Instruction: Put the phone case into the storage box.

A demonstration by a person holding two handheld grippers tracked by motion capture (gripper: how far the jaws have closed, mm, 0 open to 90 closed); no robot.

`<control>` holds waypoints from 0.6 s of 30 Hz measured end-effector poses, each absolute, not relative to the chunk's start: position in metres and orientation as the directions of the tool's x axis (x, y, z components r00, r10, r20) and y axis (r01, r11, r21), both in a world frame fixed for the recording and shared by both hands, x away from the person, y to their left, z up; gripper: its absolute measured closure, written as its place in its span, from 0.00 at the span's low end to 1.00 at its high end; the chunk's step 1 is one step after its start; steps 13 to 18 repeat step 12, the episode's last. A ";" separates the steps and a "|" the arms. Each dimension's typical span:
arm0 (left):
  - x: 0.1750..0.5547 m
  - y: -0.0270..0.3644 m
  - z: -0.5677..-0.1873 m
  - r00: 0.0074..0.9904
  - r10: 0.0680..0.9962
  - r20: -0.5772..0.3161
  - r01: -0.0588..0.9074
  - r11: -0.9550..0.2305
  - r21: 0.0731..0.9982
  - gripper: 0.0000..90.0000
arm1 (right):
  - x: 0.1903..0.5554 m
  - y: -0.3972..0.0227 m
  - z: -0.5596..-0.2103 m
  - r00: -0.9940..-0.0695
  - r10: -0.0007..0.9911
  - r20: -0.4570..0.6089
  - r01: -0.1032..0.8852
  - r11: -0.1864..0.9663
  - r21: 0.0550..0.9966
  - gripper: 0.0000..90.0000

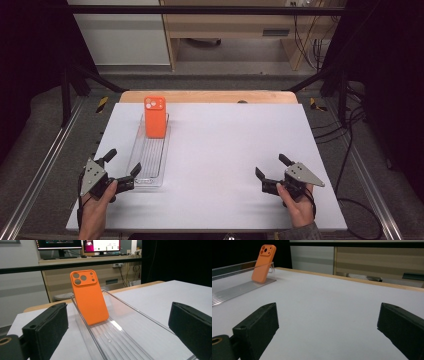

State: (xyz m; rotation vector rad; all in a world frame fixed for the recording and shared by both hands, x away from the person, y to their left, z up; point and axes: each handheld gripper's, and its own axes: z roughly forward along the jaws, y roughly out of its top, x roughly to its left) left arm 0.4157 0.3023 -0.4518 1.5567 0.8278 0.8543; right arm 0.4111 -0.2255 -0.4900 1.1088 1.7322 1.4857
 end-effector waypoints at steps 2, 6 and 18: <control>0.415 0.303 -0.452 0.492 0.866 0.085 0.061 -0.132 0.989 0.03 | 0.410 -0.227 -0.490 -0.473 0.878 0.069 0.205 0.034 0.978 0.04; 0.415 0.304 -0.453 0.487 0.870 0.077 0.063 -0.123 0.990 0.03 | 0.408 -0.232 -0.492 -0.470 0.882 0.044 0.191 0.053 0.980 0.04; 0.416 0.307 -0.453 0.462 0.885 0.062 0.063 -0.102 0.993 0.03 | 0.407 -0.239 -0.495 -0.460 0.888 0.008 0.182 0.085 0.980 0.04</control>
